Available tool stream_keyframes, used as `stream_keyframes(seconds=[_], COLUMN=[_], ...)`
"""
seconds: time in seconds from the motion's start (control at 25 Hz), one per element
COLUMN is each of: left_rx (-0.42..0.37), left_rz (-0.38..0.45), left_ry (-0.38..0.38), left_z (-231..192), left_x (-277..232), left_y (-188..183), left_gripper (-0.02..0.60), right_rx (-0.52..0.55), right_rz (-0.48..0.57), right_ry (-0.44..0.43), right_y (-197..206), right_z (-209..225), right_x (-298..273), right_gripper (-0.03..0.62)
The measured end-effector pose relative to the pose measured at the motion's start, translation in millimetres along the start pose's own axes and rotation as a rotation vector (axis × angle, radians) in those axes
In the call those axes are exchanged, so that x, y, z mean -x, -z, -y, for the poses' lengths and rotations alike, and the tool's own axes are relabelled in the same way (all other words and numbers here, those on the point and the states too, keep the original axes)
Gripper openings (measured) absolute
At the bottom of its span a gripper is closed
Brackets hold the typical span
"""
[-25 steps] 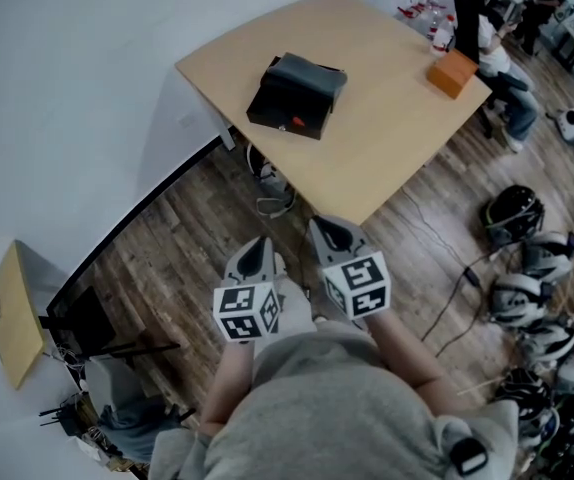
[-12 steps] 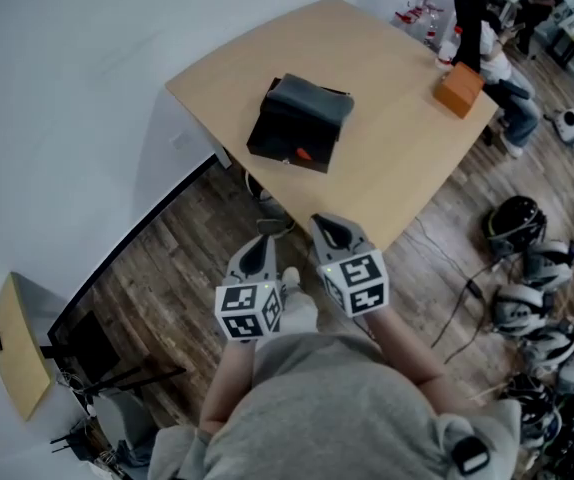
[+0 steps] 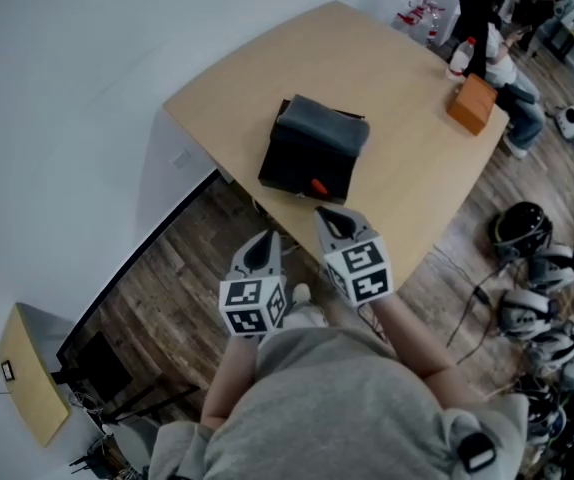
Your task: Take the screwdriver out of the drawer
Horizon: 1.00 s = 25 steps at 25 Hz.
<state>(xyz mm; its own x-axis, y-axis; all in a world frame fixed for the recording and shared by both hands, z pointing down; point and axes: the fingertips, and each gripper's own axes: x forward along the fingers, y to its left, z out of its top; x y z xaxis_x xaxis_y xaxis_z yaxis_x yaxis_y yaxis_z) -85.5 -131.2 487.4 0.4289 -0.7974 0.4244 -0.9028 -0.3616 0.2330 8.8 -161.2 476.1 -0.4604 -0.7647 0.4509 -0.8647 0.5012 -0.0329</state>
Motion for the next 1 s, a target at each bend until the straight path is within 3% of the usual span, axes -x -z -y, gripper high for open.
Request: stream_keyframes(seconds=[0.56, 0.76, 1.0], left_rx=[0.004, 0.010, 0.031], left_rz=[-0.036, -0.054, -0.092], left_ry=[0.056, 0.069, 0.076], left_z=[-49.8, -62.1, -70.8], left_x=[-70.7, -83.6, -95.6], left_y=[-28.1, -29.2, -19.7], left_gripper=[0.002, 0.002, 0.002], right_rx=[0.012, 0.018, 0.030], right_rz=[-0.094, -0.149, -0.291], right_ry=[0.068, 0.065, 0.015], right_y=[-19.4, -9.4, 18.5], right_z=[47.2, 56.1, 61.8], right_x=[-81.8, -105.8, -130.3], right_gripper=[0.000, 0.000, 0.000])
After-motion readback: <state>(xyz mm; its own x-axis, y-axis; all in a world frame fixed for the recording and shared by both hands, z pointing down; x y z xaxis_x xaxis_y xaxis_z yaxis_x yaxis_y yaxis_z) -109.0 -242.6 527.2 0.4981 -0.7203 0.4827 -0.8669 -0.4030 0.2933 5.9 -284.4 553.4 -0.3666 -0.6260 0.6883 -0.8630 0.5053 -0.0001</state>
